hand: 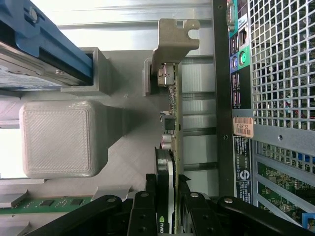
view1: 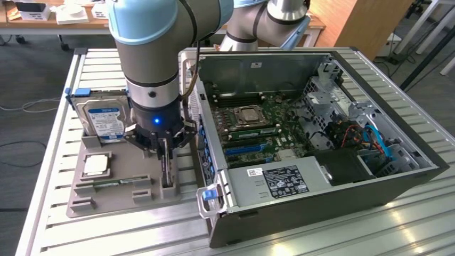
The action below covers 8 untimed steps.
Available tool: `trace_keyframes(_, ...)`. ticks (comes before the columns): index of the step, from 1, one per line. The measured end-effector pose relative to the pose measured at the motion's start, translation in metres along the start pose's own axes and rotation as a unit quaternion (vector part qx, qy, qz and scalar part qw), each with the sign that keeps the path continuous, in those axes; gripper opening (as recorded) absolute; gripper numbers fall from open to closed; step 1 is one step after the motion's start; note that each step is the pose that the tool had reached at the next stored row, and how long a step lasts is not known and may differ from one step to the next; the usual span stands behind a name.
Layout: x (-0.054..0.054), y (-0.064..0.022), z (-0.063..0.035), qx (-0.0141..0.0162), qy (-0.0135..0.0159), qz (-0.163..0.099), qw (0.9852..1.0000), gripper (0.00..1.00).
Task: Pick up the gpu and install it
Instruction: 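Pick up the gpu and move the gpu toward the slot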
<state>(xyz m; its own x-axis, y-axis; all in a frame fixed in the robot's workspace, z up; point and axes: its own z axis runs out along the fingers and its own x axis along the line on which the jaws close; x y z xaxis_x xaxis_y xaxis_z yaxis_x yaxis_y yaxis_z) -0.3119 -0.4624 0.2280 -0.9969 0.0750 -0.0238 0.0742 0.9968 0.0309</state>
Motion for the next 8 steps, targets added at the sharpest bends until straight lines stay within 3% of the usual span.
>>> trace_keyframes(8,0.0000,0.0000,0.0001,0.0000,0.0000,0.000,1.0000,0.27)
